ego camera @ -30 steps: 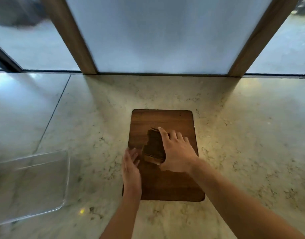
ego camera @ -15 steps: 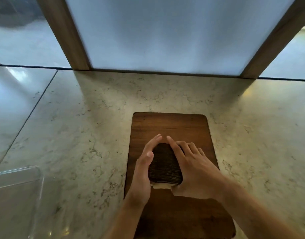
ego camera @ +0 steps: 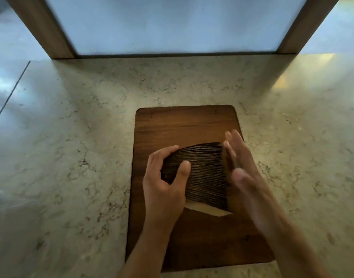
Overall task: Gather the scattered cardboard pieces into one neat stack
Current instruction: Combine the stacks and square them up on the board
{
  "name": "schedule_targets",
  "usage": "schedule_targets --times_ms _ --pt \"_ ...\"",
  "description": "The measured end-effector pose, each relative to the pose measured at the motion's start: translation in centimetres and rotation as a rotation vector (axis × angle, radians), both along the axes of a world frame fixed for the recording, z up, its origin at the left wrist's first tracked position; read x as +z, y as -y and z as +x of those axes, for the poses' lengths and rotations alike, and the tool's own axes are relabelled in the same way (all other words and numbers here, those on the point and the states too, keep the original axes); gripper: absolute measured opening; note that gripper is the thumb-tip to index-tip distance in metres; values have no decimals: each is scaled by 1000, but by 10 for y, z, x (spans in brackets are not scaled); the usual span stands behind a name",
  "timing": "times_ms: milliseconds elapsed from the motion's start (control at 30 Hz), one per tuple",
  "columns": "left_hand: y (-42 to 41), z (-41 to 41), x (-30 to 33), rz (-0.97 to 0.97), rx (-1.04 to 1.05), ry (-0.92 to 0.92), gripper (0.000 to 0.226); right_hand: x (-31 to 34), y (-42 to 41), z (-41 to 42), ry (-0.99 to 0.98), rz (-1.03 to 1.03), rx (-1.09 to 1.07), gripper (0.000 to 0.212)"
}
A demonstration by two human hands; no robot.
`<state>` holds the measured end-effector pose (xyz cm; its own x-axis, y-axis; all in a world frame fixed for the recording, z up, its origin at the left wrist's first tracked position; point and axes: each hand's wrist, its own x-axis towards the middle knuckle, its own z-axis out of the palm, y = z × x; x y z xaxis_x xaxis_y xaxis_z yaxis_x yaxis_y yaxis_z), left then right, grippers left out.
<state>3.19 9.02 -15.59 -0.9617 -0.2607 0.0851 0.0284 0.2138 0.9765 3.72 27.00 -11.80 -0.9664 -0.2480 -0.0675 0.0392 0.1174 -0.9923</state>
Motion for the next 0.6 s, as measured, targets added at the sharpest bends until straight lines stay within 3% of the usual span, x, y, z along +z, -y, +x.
schedule_targets --times_ms 67,167,333,600 --pt "0 0 1 -1 1 13 31 -6 16 16 94 -156 -127 102" --pt "2 1 2 46 -27 34 32 -14 33 20 125 -142 -178 98" --pt "11 -1 4 259 -152 43 48 -11 36 11 176 -231 -179 112" --pt "15 -5 3 196 -199 45 64 -13 37 8 245 -343 -164 111"
